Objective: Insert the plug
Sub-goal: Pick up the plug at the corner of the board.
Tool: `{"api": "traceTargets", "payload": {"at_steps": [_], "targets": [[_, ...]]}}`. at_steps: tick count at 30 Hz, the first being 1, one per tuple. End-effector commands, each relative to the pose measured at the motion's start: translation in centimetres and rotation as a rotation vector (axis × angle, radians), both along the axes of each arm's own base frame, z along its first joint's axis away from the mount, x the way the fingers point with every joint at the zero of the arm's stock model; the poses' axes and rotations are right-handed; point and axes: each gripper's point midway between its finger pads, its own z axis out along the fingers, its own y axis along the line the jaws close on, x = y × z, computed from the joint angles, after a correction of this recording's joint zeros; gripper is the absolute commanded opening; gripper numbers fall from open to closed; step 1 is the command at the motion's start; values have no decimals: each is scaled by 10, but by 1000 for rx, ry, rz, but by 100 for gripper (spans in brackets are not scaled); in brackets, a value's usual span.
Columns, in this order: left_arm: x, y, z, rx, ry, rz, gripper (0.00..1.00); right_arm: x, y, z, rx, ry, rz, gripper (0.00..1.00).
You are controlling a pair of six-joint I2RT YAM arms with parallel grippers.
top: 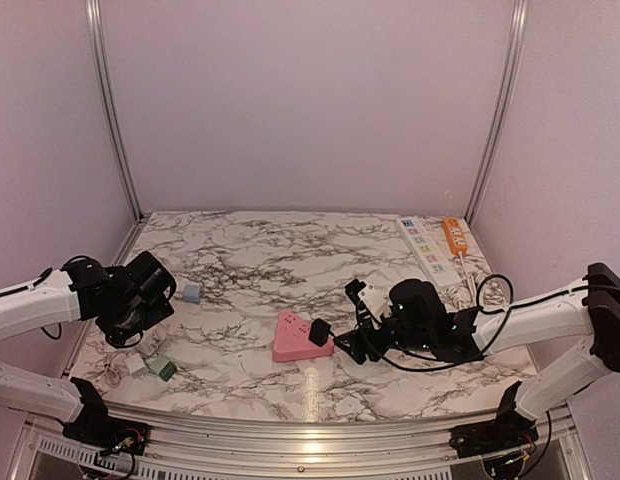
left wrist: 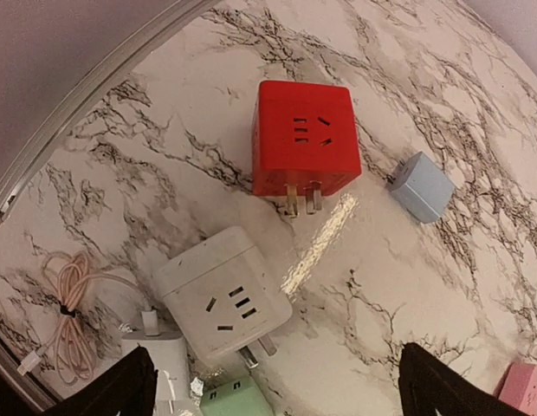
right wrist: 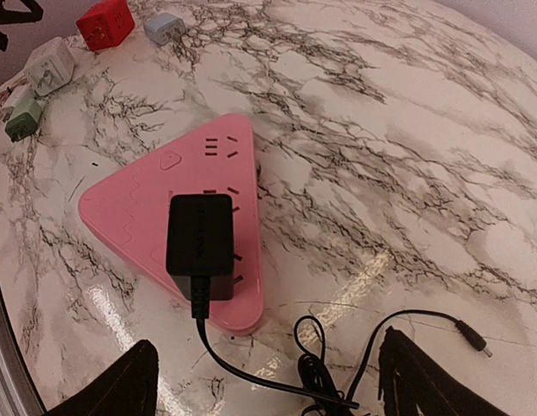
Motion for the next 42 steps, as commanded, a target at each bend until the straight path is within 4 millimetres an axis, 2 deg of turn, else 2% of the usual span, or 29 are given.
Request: {"api": "traceTargets", "payload": {"at_steps": [1, 4, 7, 15, 18, 21, 27, 37, 42], "targets": [[-34, 25, -4, 112, 155, 151, 99, 4, 10, 21, 40, -36, 13, 82], [-48, 25, -17, 117, 235, 173, 99, 5, 9, 21, 41, -40, 12, 82], [-59, 32, -25, 95, 241, 207, 99, 5, 11, 19, 36, -36, 14, 82], [-72, 46, -30, 54, 193, 244, 99, 2, 16, 14, 42, -16, 42, 82], [-74, 46, -39, 76, 221, 230, 99, 3, 18, 14, 45, -15, 44, 82], [-78, 42, -57, 79, 274, 209, 99, 2, 19, 11, 46, -8, 45, 82], [-78, 38, -76, 65, 282, 187, 99, 1, 18, 8, 52, 3, 42, 82], [-61, 32, -82, 94, 246, 130, 96, -1, 18, 5, 60, 19, 39, 81], [-58, 35, -84, 117, 231, 122, 91, -1, 18, 2, 62, 25, 37, 80]]}}
